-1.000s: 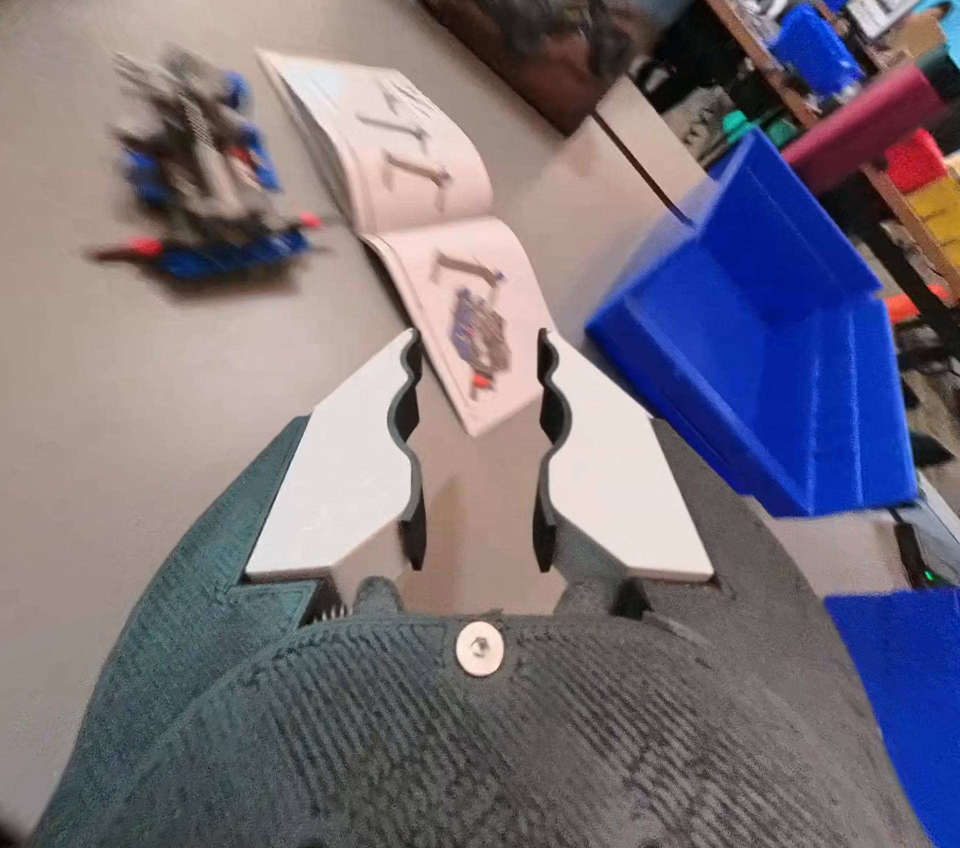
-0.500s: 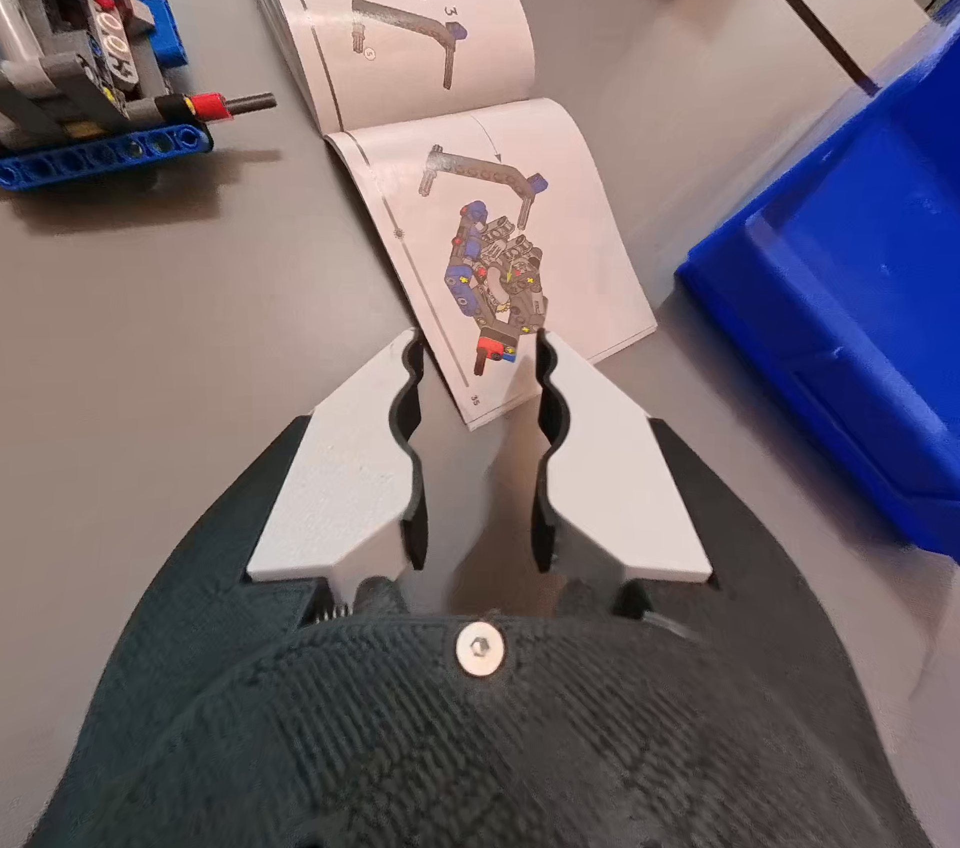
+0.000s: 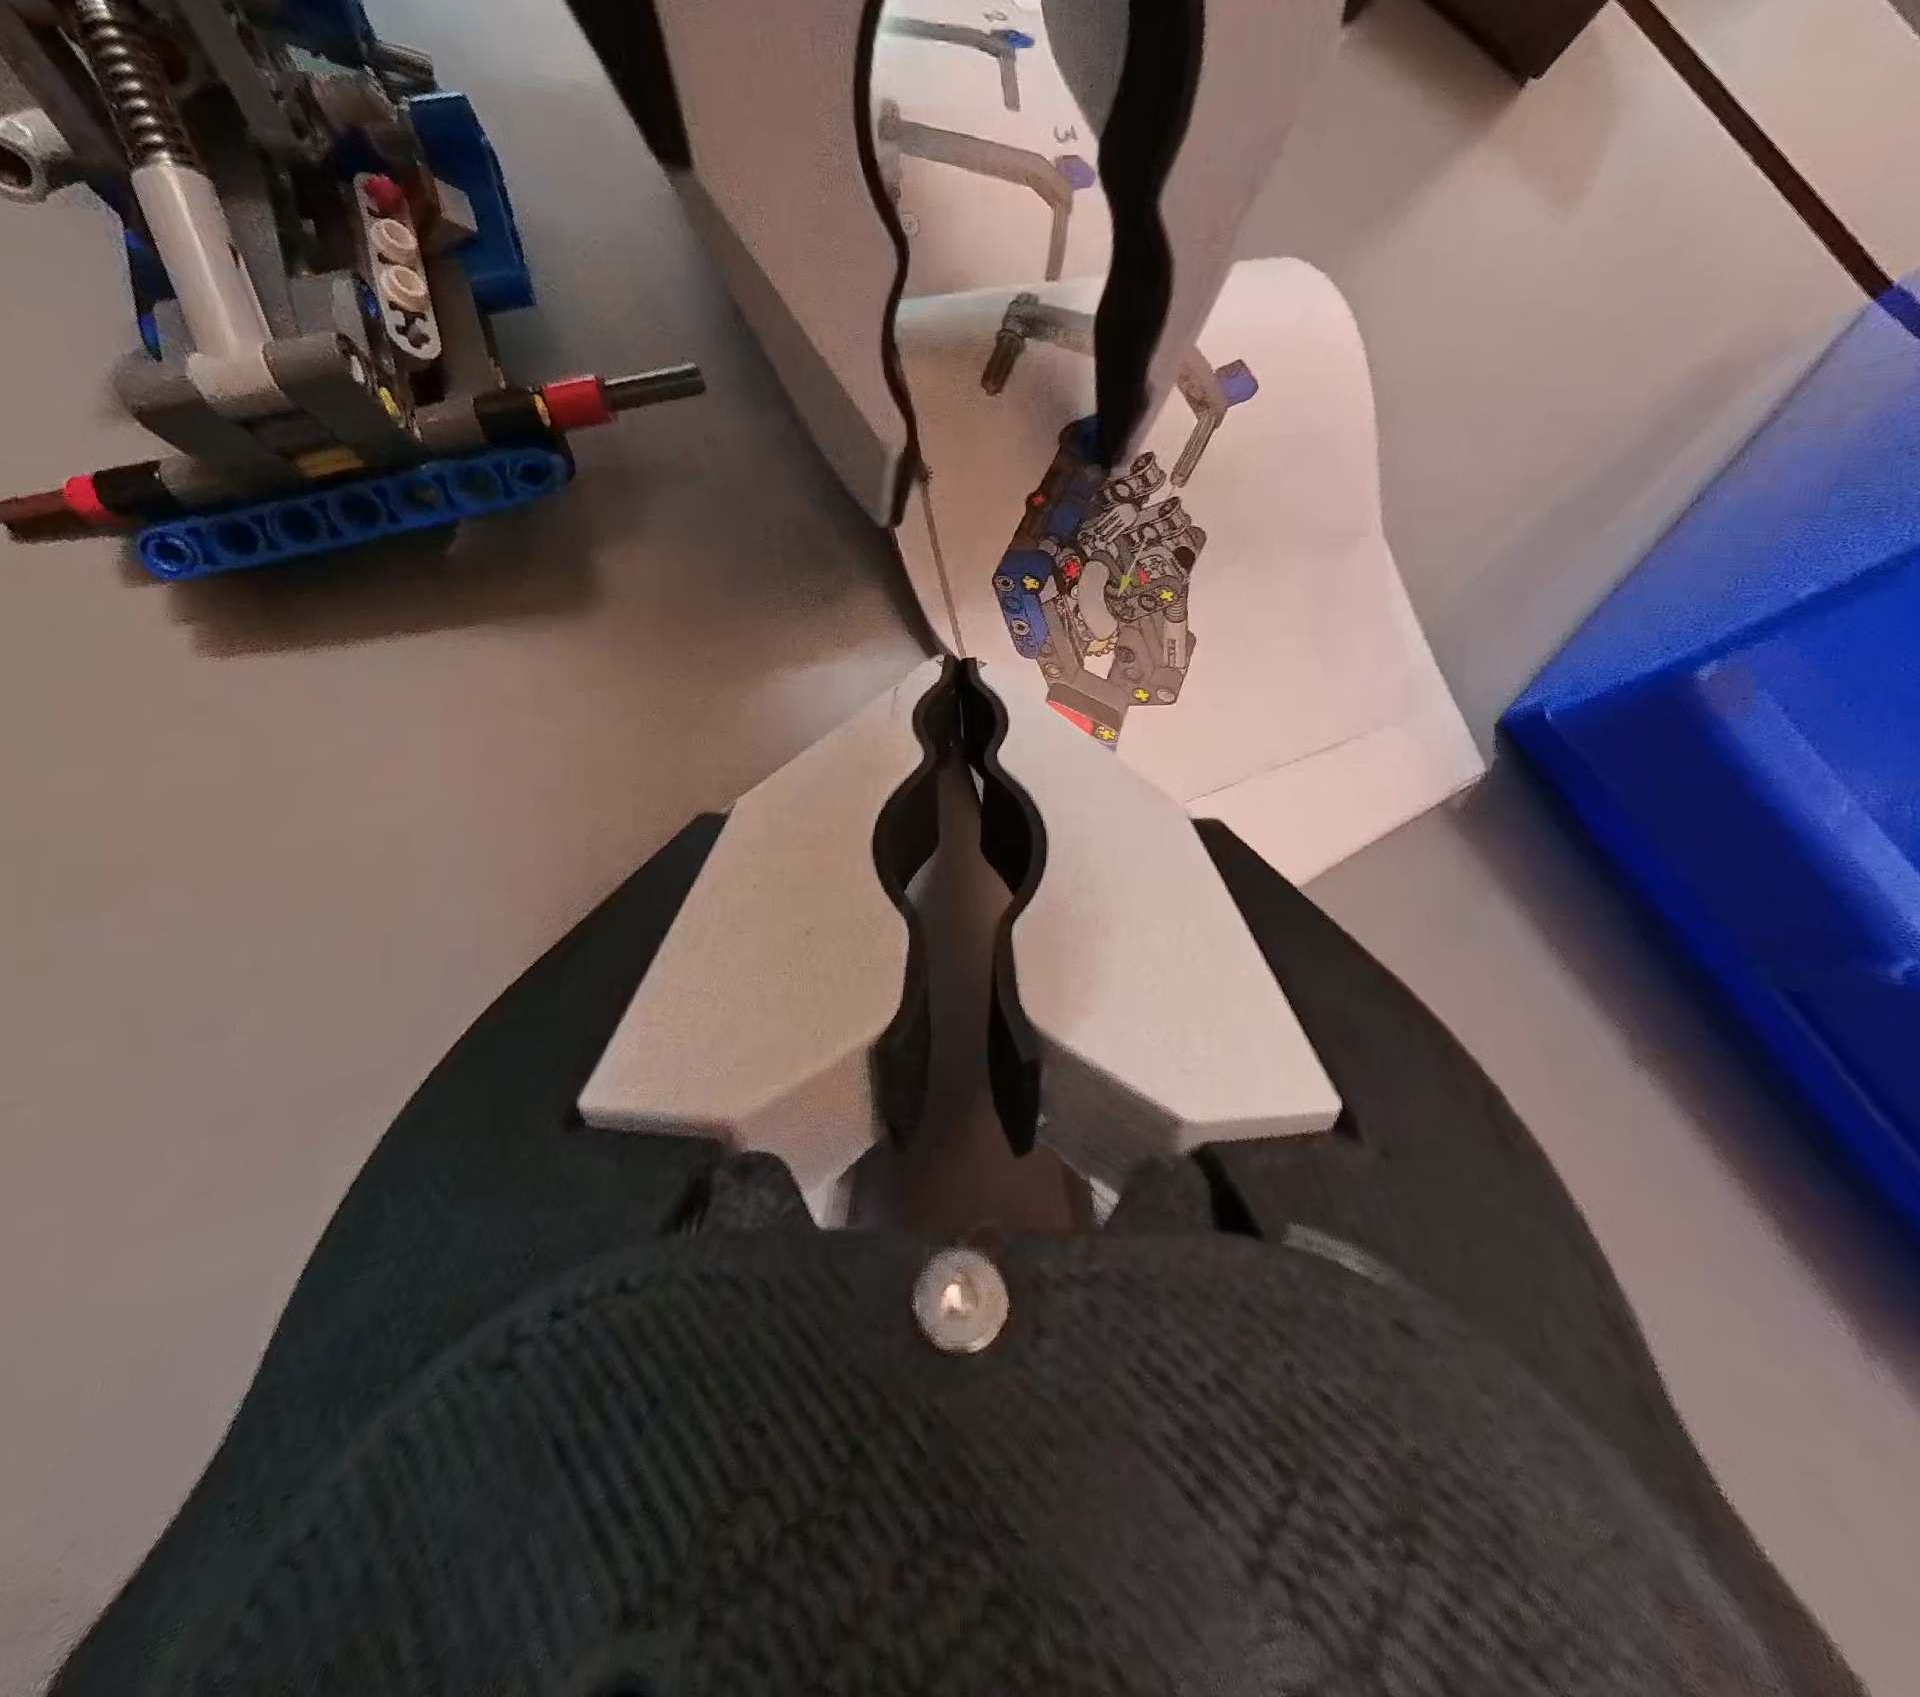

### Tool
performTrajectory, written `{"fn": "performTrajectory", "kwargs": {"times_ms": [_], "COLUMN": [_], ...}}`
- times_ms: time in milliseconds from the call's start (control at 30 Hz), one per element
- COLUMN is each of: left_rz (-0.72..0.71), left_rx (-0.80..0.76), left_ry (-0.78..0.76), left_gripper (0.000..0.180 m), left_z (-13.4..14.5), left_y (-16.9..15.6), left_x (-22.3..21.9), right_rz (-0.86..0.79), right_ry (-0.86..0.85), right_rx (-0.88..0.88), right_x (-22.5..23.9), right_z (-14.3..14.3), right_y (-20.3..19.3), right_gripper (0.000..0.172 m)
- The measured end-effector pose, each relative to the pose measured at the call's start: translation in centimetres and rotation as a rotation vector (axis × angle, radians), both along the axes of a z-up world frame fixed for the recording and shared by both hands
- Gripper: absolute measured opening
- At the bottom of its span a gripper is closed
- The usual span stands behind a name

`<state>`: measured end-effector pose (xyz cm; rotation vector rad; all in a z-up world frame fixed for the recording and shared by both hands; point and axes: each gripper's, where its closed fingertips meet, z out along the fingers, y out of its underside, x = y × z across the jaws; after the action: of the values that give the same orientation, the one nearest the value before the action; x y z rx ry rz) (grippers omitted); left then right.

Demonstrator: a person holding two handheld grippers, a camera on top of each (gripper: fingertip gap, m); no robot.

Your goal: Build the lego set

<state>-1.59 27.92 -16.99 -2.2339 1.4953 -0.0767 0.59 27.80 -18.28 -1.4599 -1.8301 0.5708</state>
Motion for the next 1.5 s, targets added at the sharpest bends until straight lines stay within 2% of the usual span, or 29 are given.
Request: {"fn": "performTrajectory", "kwargs": {"times_ms": [133,200,233,267,400,533,600,700,767,833,1033,1133,1200,1300,1400,1500], "left_rz": [-0.037,-0.045,-0.047,-0.044,0.019,0.047,0.073,0.096,0.114,0.133,0.216,0.313,0.363,0.468,0.61,0.751], "left_rx": [0.034,0.053,0.055,0.061,0.133,0.183,0.202,0.244,0.274,0.349,0.39,0.396,0.401,0.422,0.431,0.359], "left_ry": [0.079,0.122,0.126,0.117,0.093,-0.024,-0.054,-0.046,-0.032,0.006,-0.059,-0.144,-0.245,-0.366,-0.396,-0.378], "left_gripper": [0.027,0.015,0.002,0.0,0.0,0.0,0.026,0.031,0.026,0.009,0.0,0.0,0.004,0.006,0.01,0.018], "left_z": [-0.2,-0.3,-0.2,-0.1,1.0,2.4,2.7,3.1,3.3,4.0,5.1,5.5,5.9,6.4,5.9,3.5], "left_y": [-0.9,-1.1,-1.4,-1.6,-1.2,-0.8,-0.4,0.0,0.2,0.6,0.0,-0.4,-0.9,-1.7,-2.4,-4.1], "left_x": [-0.5,-1.1,-1.1,-1.1,-2.0,-1.3,-1.2,-1.6,-1.8,-2.6,-3.7,-4.9,-5.3,-6.8,-9.9,-13.1], "right_rz": [0.026,0.032,0.029,0.024,0.016,-0.024,-0.018,-0.015,-0.013,-0.018,-0.008,-0.095,-0.131,-0.197,-0.173,-0.165], "right_ry": [0.0,-0.005,-0.008,-0.012,0.035,0.103,0.13,0.188,0.247,0.282,0.347,0.395,0.341,0.241,0.097,0.032], "right_rx": [0.02,0.029,0.038,0.046,0.07,0.093,0.111,0.203,0.253,0.285,0.367,0.392,0.337,0.354,0.319,0.31], "right_x": [-1.1,-1.6,-1.8,-1.9,-1.5,-2.1,-2.7,-3.6,-4.3,-4.8,-5.3,-4.4,-3.9,-4.2,-4.2,-3.6], "right_z": [0.0,0.0,0.0,0.1,1.4,2.8,3.3,4.7,6.0,6.8,7.9,9.2,8.2,5.6,2.0,0.9], "right_y": [-0.5,-0.7,-0.6,-0.5,-0.1,0.6,0.4,0.4,0.2,0.1,-0.2,1.3,2.0,3.3,3.3,3.5], "right_gripper": [0.0,0.0,0.0,0.0,0.0,0.0,0.0,0.0,0.0,0.0,0.001,0.002,0.0,0.0,0.0,0.0]}}
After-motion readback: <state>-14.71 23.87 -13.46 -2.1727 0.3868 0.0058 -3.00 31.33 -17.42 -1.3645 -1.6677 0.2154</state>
